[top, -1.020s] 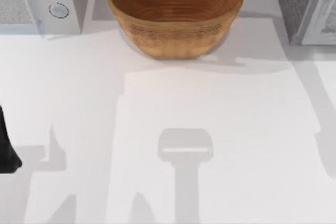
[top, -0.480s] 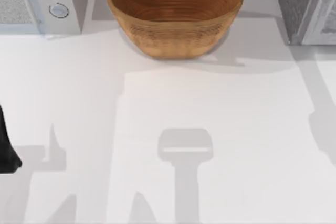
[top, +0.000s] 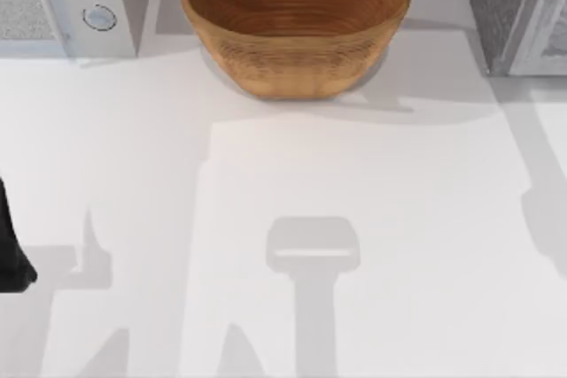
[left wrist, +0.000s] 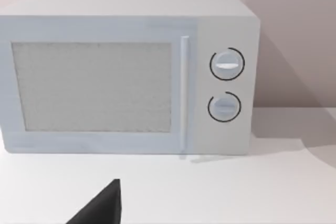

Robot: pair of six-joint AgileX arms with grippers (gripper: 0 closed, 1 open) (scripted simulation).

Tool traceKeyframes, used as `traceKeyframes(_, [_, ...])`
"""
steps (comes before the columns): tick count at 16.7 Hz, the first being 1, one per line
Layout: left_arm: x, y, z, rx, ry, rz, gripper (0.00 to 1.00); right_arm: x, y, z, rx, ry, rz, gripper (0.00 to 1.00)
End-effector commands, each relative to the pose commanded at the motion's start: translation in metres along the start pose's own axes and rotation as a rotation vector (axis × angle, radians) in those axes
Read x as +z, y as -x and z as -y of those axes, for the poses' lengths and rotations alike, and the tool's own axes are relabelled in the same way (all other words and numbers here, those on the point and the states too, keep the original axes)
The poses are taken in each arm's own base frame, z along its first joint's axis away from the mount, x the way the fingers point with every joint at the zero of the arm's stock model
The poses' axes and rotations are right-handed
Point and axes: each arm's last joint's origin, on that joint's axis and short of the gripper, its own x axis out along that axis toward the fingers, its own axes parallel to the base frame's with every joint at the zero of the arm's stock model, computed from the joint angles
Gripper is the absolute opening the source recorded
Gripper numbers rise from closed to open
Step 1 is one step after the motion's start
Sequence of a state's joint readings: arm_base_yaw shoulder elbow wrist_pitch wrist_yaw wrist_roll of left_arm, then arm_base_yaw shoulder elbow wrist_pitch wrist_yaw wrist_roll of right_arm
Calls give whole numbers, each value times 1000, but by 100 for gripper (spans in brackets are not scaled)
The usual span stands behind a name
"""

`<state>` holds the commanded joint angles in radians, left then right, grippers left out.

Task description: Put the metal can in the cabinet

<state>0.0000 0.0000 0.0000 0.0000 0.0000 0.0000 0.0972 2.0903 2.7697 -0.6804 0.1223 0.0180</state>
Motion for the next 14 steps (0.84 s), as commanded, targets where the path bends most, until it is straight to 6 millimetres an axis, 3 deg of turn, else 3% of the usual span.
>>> traceKeyframes(8, [0,0,0,0,0,0,100,0,0,0,0,0,0,98])
traceKeyframes(14, [0,0,0,0,0,0,100,0,0,0,0,0,0,100])
